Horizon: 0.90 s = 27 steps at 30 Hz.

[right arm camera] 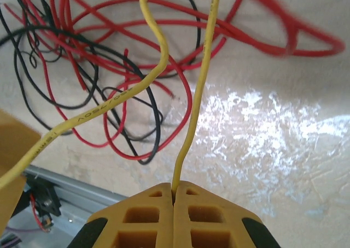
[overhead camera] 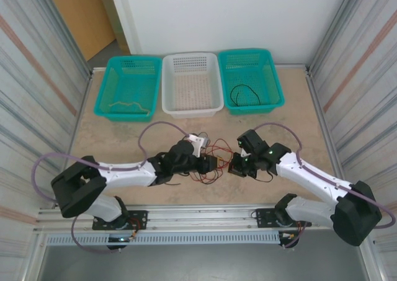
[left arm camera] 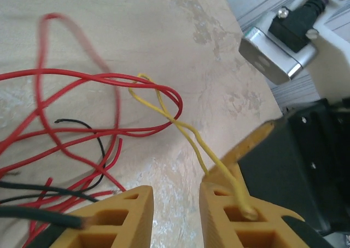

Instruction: Untangle the cables

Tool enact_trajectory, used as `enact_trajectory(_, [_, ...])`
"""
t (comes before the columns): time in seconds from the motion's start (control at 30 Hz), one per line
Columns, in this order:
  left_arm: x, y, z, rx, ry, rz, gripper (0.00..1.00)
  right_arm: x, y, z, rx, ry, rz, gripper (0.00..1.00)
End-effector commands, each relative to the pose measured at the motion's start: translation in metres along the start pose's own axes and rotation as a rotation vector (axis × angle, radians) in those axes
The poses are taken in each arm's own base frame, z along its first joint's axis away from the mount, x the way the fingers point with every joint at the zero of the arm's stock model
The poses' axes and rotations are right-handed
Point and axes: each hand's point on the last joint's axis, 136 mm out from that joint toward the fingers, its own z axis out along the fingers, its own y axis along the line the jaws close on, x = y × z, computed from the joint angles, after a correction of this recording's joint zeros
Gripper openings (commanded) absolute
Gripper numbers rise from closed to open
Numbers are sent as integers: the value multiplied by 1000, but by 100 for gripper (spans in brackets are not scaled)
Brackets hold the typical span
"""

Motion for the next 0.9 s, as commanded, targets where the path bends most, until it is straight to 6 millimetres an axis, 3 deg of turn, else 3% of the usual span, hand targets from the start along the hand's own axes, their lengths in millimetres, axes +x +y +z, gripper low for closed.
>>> enact_trajectory(0.0, [-8,-1,15,14,-14,14,29,16,13,-12,-82,65,-18,0])
enact_trajectory(0.1, [-9,11,22,9,-17,-25,30,28,12,-18,-75,94,-46,0])
enact_trajectory(0.17, [-16,15,19,23,-36,-59,43,33,4,-23,-28,93,-71,0])
enact_trajectory(0.23, [-24,14,11,40,-61,-73,51,34,-3,-36,11,58,-104,0])
enact_trajectory(0.33, [-35,7,-8,42,-91,-72,54,29,4,-62,4,-28,-166,0])
enact_trajectory(0.47, [-44,-33,-39,163,-118,-37,56,12,38,-102,-146,-197,-262,0])
enact_trajectory(0.67, [-38,-131,-91,457,-151,174,59,-2,101,-152,-424,-362,-363,0])
enact_trajectory(0.77, [-41,-149,-108,506,-189,221,59,-2,124,-166,-522,-390,-402,0])
enact_trajectory(0.87, [-45,-147,-110,479,-208,231,57,-4,139,-178,-581,-415,-423,0])
